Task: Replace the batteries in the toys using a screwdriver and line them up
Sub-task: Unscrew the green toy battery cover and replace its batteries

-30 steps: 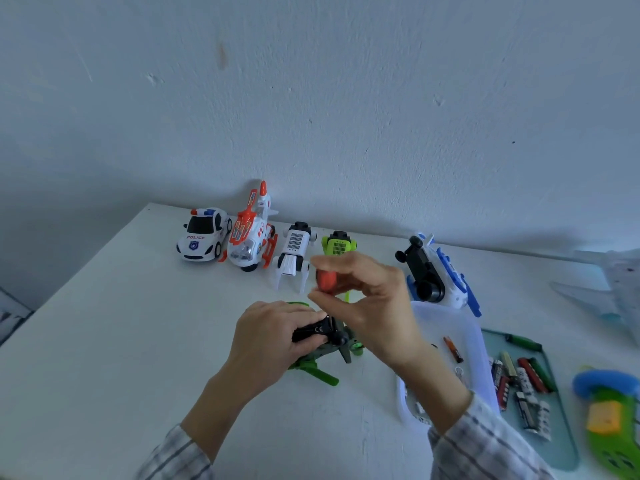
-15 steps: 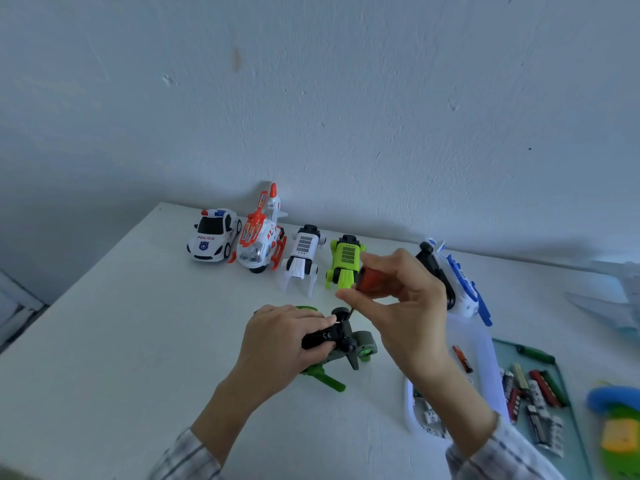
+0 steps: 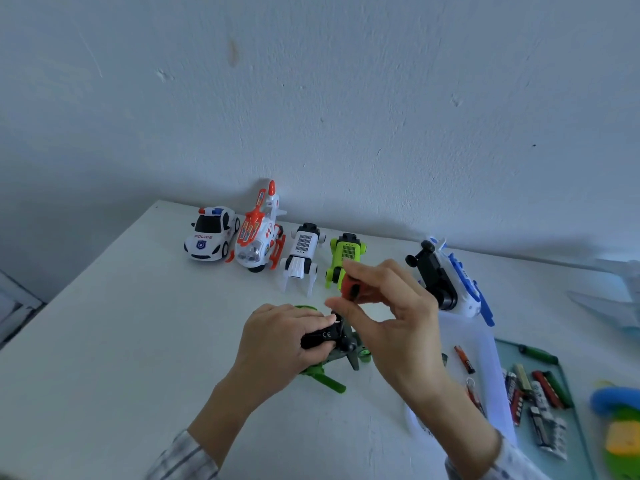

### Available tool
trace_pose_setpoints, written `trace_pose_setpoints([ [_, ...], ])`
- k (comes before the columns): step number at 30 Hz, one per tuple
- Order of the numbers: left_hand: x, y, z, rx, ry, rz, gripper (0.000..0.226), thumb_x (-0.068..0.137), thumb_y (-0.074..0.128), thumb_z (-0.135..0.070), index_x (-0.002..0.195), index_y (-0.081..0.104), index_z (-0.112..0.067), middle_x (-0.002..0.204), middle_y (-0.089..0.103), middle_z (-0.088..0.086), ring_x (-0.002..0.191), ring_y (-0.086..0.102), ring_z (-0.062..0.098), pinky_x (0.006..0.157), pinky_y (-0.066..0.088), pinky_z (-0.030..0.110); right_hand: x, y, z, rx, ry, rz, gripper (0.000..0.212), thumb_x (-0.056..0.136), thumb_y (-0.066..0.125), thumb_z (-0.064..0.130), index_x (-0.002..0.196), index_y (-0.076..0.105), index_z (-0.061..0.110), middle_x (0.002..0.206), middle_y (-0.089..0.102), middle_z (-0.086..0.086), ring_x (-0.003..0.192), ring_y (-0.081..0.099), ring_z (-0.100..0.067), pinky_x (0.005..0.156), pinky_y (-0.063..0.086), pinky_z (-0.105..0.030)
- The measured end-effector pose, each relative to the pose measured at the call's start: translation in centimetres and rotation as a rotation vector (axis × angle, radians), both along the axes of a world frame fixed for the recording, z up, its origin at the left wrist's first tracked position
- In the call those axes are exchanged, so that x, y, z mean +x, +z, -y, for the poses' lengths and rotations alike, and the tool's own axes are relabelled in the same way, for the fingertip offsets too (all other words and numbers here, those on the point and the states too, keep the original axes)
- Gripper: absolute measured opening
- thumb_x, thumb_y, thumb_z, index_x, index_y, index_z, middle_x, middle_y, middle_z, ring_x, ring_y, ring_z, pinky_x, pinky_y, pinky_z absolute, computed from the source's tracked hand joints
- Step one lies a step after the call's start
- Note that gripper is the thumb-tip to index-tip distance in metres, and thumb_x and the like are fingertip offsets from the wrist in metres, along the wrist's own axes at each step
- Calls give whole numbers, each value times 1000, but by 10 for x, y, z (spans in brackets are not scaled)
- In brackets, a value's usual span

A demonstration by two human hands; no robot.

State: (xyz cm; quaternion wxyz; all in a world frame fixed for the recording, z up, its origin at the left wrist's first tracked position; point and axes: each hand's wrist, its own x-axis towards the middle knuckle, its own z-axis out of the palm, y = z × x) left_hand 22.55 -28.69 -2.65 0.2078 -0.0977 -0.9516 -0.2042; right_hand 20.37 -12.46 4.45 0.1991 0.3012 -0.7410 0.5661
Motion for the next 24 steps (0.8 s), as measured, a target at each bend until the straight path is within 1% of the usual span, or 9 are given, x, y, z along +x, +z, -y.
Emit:
trace_pose_setpoints([
  [2,-1,0,1,-7,-4,-1,27,74,58,-50,90,75,-36,79,70,-22,65,54,-2,62,24,11,-3,4,3,38,9,44,45,77,71,0,117,64,20,100,65,-2,89,66,-10,79,56,-26],
  [4,-1,-1,1,-16,-6,2,29,75,57,-51,93,75,-37,81,70,-22,66,55,-3,60,29,15,-4,7,3,42,23,101,53,77,68,-6,118,63,26,109,67,1,97,66,-9,84,55,-25],
  [8,-1,-2,1,-6,-10,-4,32,74,55,-52,95,75,-38,87,71,-24,70,58,-1,61,35,21,-6,2,4,-5,12,35,51,68,78,-9,108,68,23,85,66,-2,78,68,-11,72,58,-27],
  [11,0,-1,1,31,-22,-18,34,73,57,-52,96,76,-36,88,72,-22,71,61,-1,59,41,23,-14,-1,6,-78,-22,71,49,68,79,-6,105,68,24,83,63,-6,72,64,-14,67,56,-24],
  [14,0,0,1,48,-26,-21,35,73,57,-53,97,76,-36,89,73,-21,73,61,-2,61,39,21,-19,5,0,-89,25,173,47,72,75,-2,103,65,33,96,65,-6,87,65,-15,78,55,-25],
  [16,0,1,1,50,-28,-19,35,73,57,-53,98,76,-36,89,72,-22,74,62,-2,61,38,20,-18,9,-6,-105,135,249,48,72,72,-7,103,66,29,104,67,-3,99,66,-16,87,54,-28],
  [17,0,1,1,47,-27,-19,35,73,57,-52,98,76,-36,89,72,-22,73,62,-3,60,37,20,-16,9,-7,-109,165,273,47,72,74,-10,100,67,27,100,69,-1,96,68,-16,85,56,-29],
  [21,0,1,1,49,-28,-14,35,73,57,-52,97,76,-36,89,72,-22,70,61,-2,58,39,20,-13,2,-8,-76,4,95,43,67,82,-4,95,64,23,81,64,-8,72,67,-13,68,57,-25],
  [24,-2,2,1,50,-34,-15,36,73,56,-53,97,76,-35,88,73,-20,69,62,0,57,42,22,-12,0,-13,-79,-17,67,41,70,79,1,99,60,22,88,59,-6,78,65,-14,70,55,-23],
])
